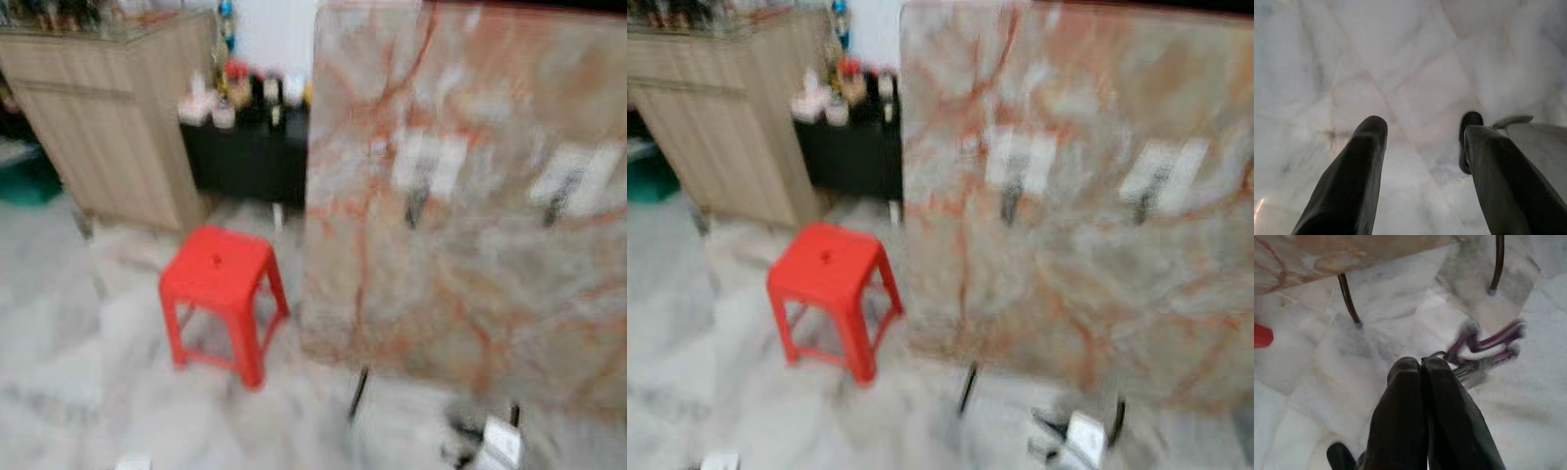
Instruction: Hang keys on a hook
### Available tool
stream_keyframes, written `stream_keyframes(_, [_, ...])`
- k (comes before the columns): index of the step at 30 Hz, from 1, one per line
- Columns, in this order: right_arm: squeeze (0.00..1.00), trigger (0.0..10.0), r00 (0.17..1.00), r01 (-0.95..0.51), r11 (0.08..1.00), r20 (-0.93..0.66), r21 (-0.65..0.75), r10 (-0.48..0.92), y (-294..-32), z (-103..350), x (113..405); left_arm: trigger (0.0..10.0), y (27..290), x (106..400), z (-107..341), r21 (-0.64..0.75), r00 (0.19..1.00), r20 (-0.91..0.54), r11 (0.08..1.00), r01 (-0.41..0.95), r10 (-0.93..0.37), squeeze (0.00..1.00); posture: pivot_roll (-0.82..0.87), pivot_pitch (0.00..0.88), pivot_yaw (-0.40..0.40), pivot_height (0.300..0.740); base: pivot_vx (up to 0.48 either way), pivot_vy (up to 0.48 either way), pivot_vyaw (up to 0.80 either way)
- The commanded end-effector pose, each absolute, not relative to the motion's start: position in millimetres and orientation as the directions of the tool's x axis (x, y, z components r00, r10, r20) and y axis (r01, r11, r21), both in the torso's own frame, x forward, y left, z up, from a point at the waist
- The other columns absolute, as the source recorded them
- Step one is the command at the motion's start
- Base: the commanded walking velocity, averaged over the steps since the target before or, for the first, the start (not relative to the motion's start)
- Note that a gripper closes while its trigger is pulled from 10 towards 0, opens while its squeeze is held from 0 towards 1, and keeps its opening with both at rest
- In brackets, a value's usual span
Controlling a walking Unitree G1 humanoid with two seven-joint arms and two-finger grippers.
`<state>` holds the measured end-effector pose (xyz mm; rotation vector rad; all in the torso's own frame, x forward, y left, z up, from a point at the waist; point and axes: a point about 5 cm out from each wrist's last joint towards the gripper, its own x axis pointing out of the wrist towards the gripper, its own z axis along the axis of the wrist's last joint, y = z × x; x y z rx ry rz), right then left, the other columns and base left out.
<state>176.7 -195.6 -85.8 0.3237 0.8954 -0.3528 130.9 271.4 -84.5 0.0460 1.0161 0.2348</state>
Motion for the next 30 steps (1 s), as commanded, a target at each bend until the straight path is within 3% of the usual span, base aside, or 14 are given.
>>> stream_keyframes(1, [0.00,10.0,0.579,0.438,0.892,-0.794,0.110,-0.187,-204.4,-83.7,178.0,10.0,270.0,134.2,-84.0,0.156,0.505,-0.838,0.977,-0.143,0.208,0.00,0.04,0.000,-0.009,0.740,0.000,-0.480,0.00])
stream_keyframes(20, [0.00,10.0,0.588,0.479,0.870,-0.778,0.117,-0.220,-213.5,-80.6,180.6,10.0,269.6,136.3,-83.4,0.152,0.509,-0.836,0.978,-0.146,0.206,0.00,0.04,0.000,-0.013,0.740,0.000,-0.464,0.00])
stream_keyframes(30, [0.00,10.0,0.631,0.485,0.862,-0.741,0.146,-0.229,-216.2,-70.5,199.1,10.0,268.7,137.2,-83.5,0.148,0.510,-0.834,0.976,-0.162,0.212,0.00,0.03,0.000,-0.018,0.740,0.000,0.000,0.00])
